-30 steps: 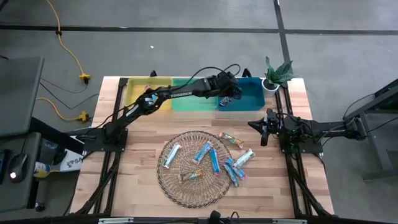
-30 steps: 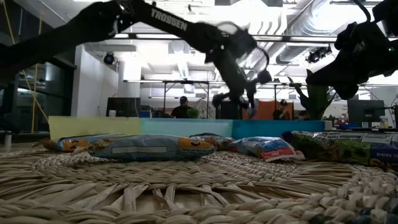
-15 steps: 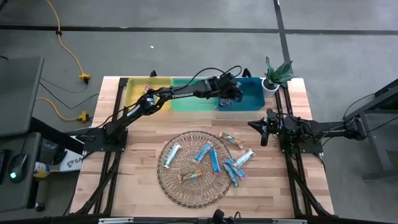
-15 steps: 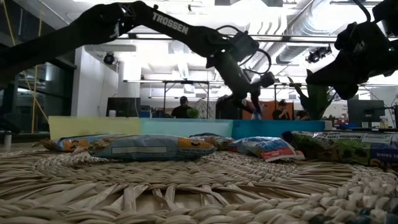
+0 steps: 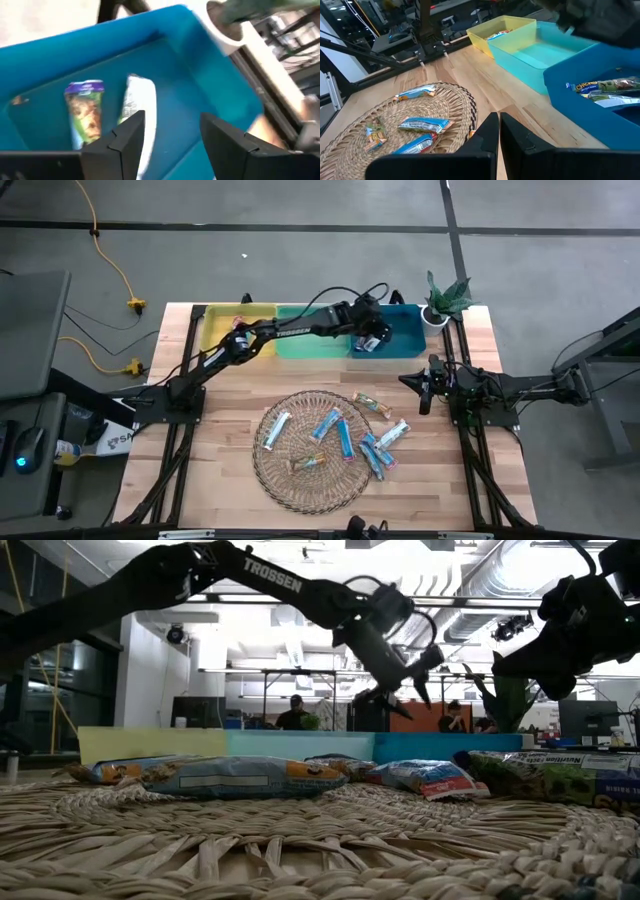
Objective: Pick and place Granola Bars by type
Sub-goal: Put the yellow granola bar into the green bin
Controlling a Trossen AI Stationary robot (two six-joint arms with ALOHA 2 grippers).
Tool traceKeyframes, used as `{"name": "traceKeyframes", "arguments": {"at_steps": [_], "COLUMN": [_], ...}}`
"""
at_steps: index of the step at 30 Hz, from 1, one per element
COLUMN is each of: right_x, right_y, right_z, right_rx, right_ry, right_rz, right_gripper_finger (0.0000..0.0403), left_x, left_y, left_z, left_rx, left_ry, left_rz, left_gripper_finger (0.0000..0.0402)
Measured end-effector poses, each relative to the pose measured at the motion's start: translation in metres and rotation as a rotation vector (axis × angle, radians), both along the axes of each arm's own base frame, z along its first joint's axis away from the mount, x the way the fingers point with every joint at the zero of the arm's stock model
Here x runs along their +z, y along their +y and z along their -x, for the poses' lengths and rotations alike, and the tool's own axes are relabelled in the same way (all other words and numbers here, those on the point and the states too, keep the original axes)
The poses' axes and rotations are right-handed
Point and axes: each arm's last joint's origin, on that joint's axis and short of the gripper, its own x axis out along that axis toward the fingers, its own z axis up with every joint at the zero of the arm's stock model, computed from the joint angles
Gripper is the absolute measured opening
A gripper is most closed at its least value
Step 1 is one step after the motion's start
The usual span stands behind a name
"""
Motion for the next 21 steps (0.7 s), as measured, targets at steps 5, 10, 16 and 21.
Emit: {"name": "traceKeyframes", "arguments": {"at_steps": [5,10,16,21], "right_x": [0.000,0.000,0.000,0.000], "right_y": [0.000,0.000,0.000,0.000], "right_z": [0.000,0.000,0.000,0.000], "right_rx": [0.000,0.000,0.000,0.000], "right_ry": [0.000,0.000,0.000,0.000], "right_rz": [0.000,0.000,0.000,0.000], "right_gripper_finger": [0.0000,0.0000,0.0000,0.0000], "left_x": [0.028,0.071,0.125,0.163], "left_y": [-0.003,-0.008,-0.019,-0.031], "left_z": [0.006,0.020,0.044,0.074], "left_rx": [-0.091,-0.154,-0.275,-0.359], "left_ry": [-0.016,-0.039,-0.081,-0.041], "left_rz": [-0.095,-0.204,-0.306,-0.369], "left_gripper_finger": [0.0179,0.0167,0.0157,0.0150]}}
